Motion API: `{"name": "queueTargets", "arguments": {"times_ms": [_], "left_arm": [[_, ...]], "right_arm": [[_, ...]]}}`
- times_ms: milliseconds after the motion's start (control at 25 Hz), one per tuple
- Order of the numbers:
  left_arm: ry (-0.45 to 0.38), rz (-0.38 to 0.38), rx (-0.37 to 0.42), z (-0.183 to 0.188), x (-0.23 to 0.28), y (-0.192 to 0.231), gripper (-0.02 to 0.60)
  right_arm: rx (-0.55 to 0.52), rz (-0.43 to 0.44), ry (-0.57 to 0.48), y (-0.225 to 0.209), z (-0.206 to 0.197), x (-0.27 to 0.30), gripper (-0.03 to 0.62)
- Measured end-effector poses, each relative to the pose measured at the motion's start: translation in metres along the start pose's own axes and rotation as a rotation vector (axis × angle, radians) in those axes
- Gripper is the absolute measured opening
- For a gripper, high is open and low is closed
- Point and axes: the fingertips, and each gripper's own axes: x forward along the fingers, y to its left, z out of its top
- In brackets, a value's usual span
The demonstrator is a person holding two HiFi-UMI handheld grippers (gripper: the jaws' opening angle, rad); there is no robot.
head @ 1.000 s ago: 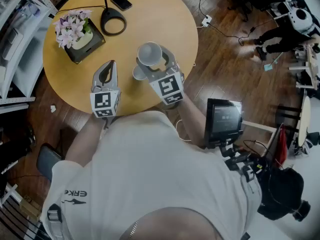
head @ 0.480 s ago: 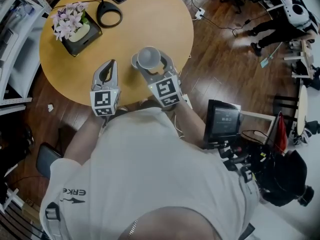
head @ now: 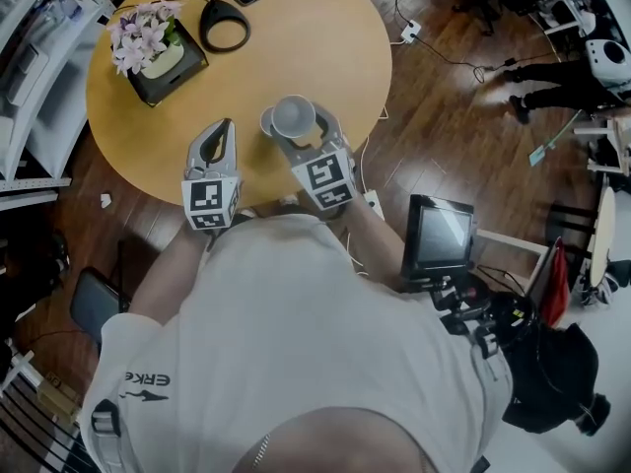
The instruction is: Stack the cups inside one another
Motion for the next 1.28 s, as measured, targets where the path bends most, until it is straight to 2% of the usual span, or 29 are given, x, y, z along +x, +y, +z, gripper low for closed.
{"name": "queueTargets", "arguments": {"times_ms": [640, 1280], "left_arm": [[0.153, 0.064, -0.018, -0.048, 0.003, 0.016, 0.002], [0.18, 0.075, -0.026, -0.057, 0.01, 0.018, 0.002]], "right_arm": [[0.028, 0.119, 0.126, 0.011, -0.069, 0.055, 0.305], [0.119, 0.162, 0.16, 0.016, -0.089, 0.064, 0.309]]}}
